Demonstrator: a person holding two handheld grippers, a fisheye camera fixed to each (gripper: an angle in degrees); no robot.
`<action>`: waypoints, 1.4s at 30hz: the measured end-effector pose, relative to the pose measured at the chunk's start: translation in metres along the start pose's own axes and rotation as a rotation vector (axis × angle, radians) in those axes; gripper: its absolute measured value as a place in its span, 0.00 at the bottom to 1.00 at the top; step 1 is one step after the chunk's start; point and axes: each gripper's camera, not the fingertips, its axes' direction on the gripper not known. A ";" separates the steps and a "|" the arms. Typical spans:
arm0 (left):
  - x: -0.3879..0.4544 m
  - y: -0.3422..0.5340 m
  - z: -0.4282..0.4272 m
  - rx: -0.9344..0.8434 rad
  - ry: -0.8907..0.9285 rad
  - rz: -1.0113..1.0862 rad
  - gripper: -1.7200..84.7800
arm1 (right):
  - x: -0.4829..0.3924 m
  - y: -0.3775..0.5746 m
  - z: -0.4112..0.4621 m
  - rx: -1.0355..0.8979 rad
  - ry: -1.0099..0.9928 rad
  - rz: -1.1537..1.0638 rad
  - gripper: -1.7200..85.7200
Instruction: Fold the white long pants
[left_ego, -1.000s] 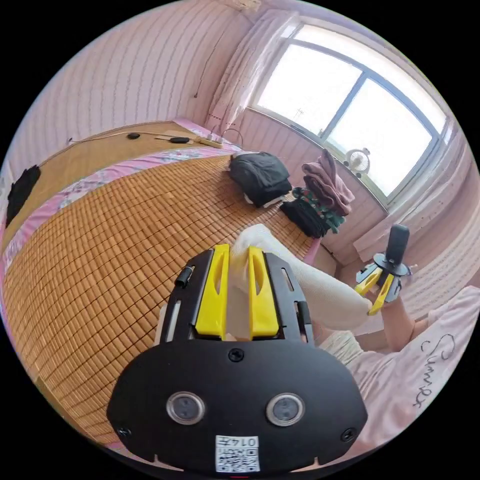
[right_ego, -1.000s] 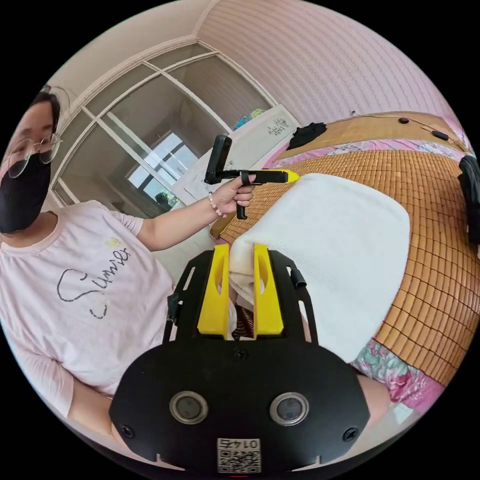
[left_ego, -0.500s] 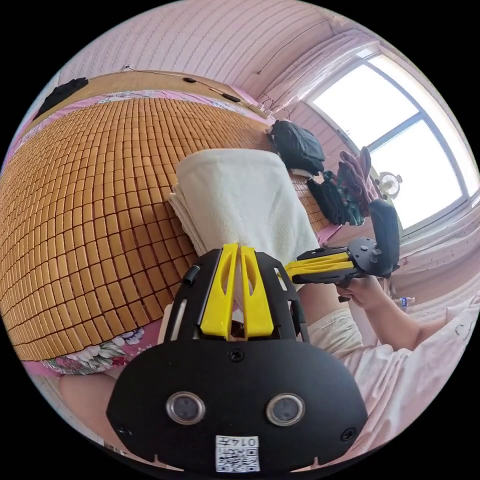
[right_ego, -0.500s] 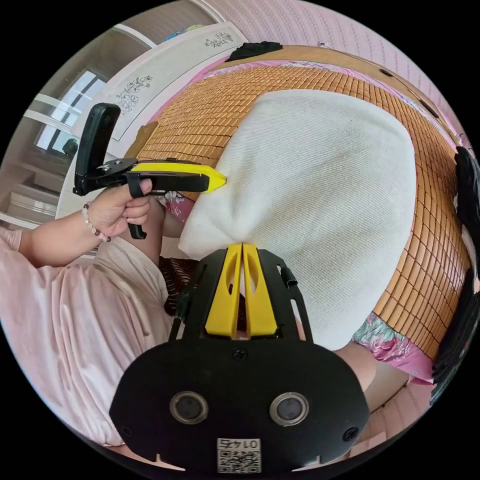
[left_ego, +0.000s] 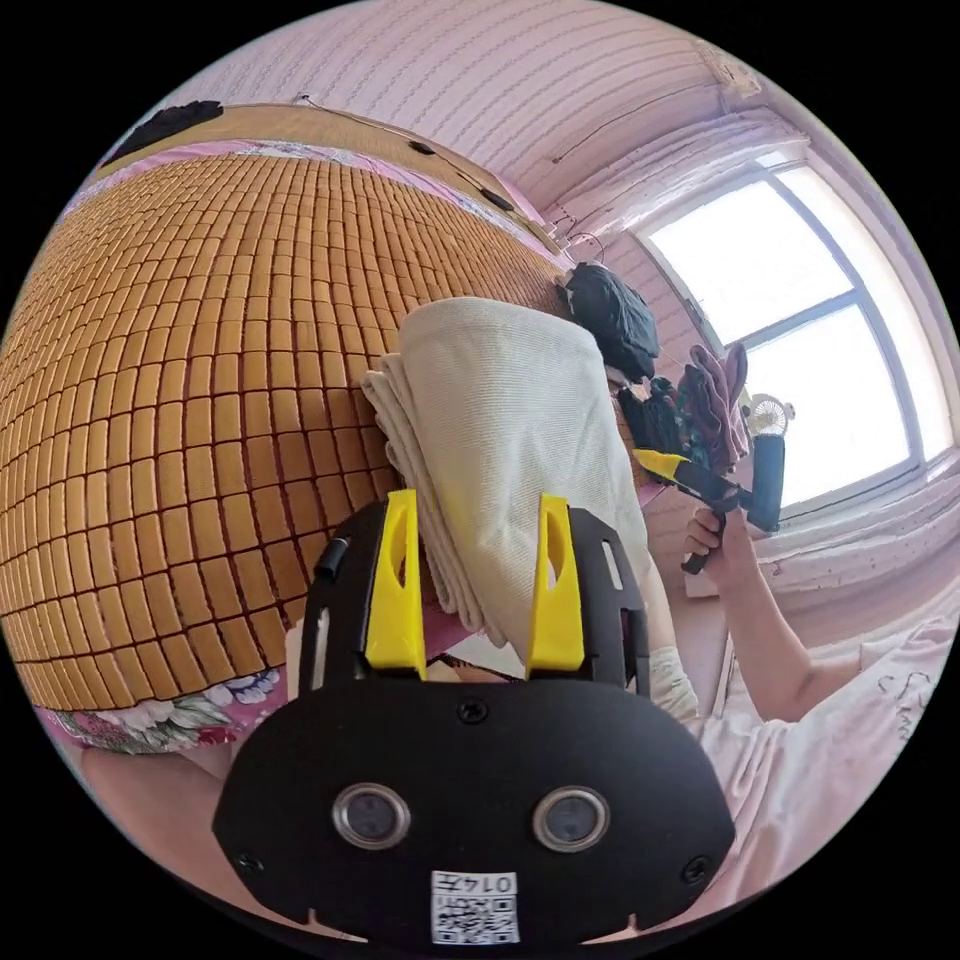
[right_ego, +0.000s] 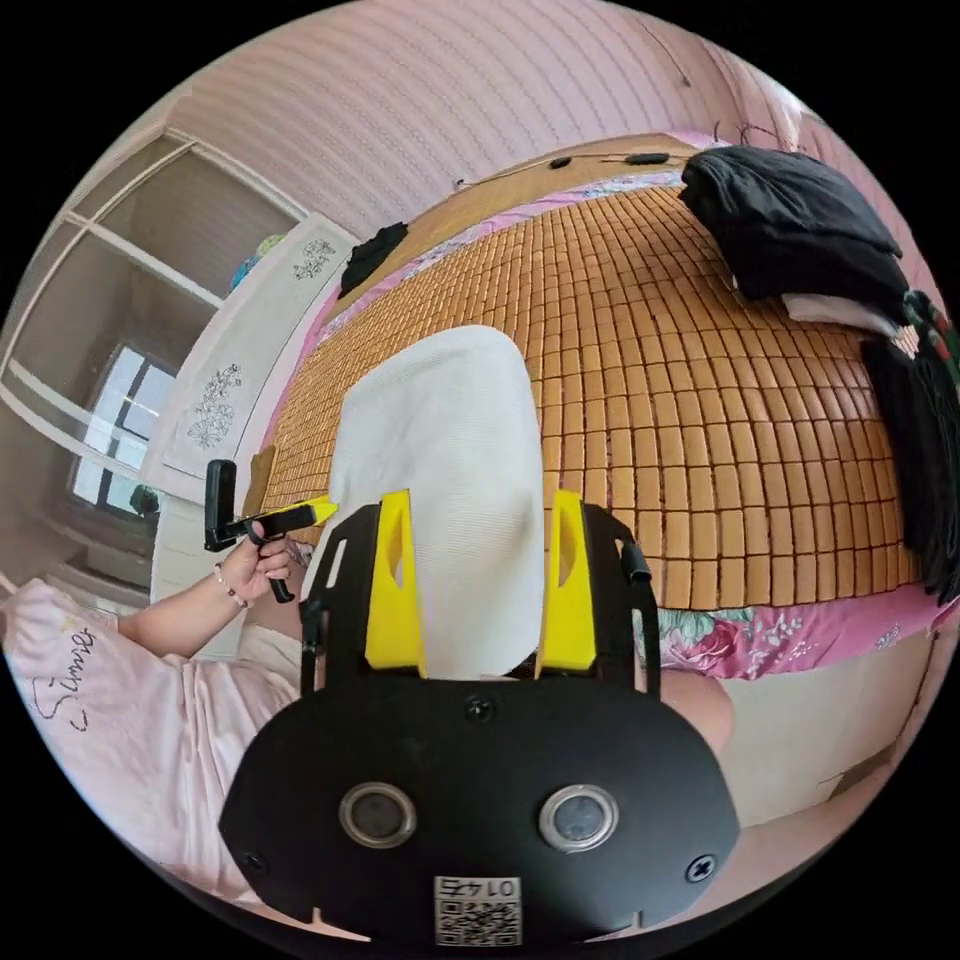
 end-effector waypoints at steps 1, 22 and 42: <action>-0.005 -0.002 0.003 -0.019 0.005 -0.014 0.22 | 0.008 -0.001 0.006 -0.017 -0.020 0.027 0.25; -0.096 0.098 -0.094 0.198 0.380 -0.269 0.13 | -0.316 -0.084 -0.017 -0.211 -0.048 -0.862 0.12; -0.233 0.347 -0.475 1.201 -0.202 -0.658 0.14 | -0.906 -0.208 0.291 -0.532 -0.301 -1.483 0.15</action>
